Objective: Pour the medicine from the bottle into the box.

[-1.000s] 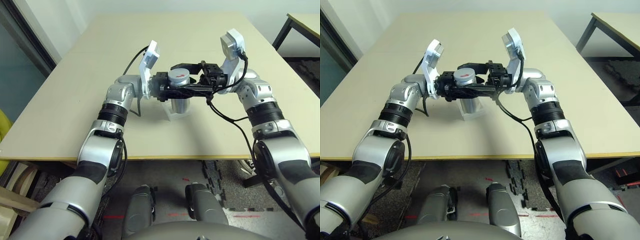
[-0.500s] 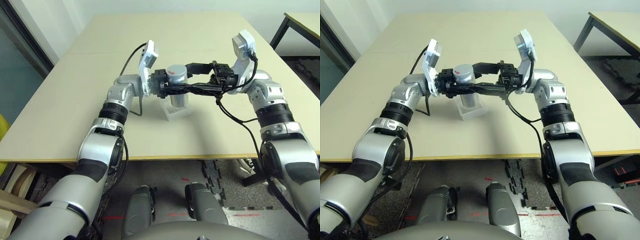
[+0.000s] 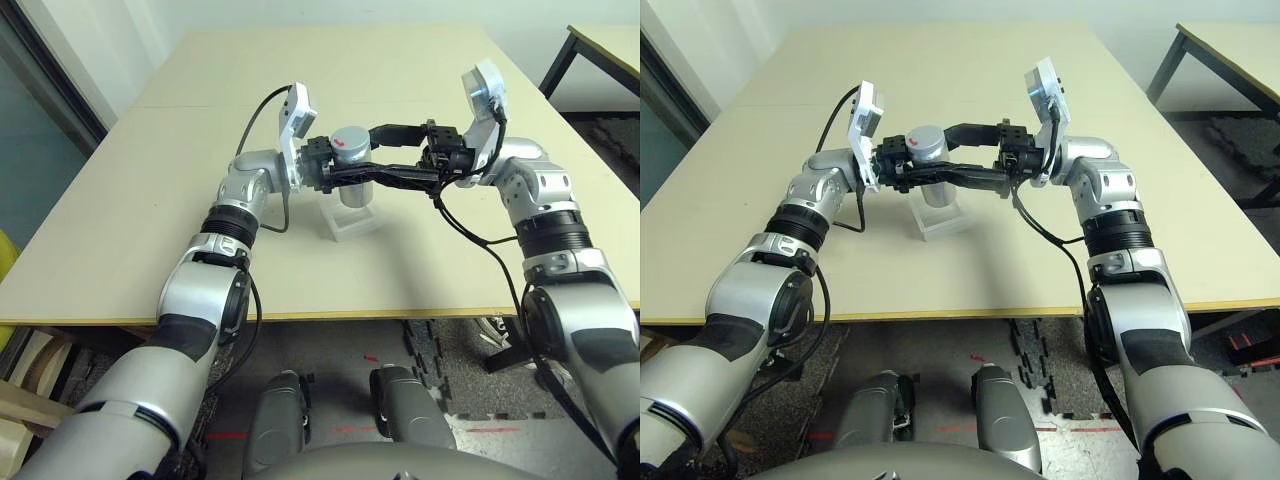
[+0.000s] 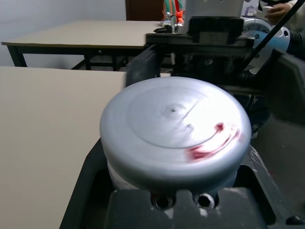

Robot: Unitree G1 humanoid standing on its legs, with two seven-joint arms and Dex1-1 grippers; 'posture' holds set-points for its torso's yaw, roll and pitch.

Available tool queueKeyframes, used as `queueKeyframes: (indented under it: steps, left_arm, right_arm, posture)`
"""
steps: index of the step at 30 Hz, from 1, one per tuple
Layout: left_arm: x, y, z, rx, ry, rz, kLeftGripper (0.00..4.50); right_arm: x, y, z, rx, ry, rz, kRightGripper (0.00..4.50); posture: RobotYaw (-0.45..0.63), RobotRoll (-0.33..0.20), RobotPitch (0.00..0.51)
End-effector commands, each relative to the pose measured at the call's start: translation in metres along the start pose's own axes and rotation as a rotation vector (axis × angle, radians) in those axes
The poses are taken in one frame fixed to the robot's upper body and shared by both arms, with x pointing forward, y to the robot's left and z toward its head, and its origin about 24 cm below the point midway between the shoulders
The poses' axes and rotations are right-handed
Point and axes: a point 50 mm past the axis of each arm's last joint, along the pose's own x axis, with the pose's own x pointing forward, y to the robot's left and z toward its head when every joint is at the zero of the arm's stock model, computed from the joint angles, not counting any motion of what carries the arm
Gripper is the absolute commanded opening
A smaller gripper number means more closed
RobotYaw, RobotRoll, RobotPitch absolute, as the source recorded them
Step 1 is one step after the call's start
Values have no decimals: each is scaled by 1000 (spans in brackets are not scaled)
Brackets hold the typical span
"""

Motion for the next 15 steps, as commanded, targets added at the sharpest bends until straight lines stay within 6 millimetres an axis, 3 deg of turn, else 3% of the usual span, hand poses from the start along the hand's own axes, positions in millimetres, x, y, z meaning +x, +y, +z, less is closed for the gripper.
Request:
queueKeyframes:
  steps: [1,15]
  left_arm:
    - [4,-1,4,27,27,-29,2725]
    - [5,-2,1,34,61,-38,2725]
  right_arm:
    - [3,-6,4,-32,15,-35,4500]
    - [14,-11,8,-57,31,-40,4500]
  posture:
    - [-279,0,54]
    - [-279,0,56]
